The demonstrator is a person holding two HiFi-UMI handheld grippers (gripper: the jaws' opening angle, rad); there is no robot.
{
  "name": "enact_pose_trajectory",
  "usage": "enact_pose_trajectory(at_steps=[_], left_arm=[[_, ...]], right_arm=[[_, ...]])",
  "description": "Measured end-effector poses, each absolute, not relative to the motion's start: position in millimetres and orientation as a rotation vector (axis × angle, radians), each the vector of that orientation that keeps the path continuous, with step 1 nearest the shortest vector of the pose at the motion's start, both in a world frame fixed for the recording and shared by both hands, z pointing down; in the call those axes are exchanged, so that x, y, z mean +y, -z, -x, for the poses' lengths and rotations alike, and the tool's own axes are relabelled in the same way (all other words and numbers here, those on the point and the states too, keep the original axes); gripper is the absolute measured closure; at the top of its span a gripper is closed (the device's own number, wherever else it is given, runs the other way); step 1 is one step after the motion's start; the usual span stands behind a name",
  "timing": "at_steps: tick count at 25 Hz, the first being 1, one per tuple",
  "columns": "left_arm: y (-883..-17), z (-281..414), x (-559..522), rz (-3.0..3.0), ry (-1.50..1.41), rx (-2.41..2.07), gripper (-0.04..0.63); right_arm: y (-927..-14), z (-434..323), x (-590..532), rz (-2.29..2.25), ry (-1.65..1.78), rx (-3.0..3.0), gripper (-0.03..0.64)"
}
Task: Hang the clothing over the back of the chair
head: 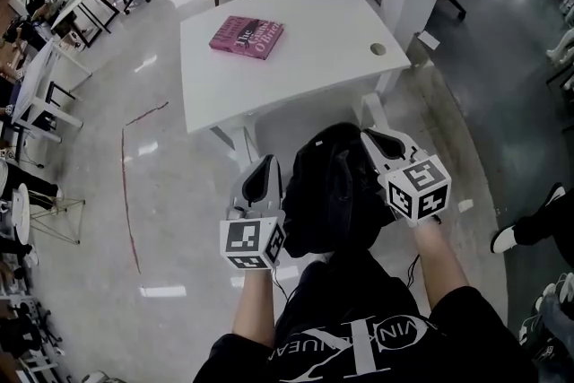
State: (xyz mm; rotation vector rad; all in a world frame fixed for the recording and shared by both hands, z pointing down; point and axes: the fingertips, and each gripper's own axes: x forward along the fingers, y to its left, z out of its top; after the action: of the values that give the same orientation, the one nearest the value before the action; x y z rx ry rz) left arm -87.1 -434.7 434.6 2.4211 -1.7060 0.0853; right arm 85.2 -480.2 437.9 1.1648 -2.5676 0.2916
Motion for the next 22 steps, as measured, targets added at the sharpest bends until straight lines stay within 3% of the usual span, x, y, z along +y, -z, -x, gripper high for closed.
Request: enact_pose_trajectory(at_steps=[22], left_arm=[[-391.8, 99.9, -370.9, -2.482, 0.035, -1.800, 0.584]], right_arm=[[-370.3, -85.3, -390.9, -1.356, -0.017, -2.714, 0.604]])
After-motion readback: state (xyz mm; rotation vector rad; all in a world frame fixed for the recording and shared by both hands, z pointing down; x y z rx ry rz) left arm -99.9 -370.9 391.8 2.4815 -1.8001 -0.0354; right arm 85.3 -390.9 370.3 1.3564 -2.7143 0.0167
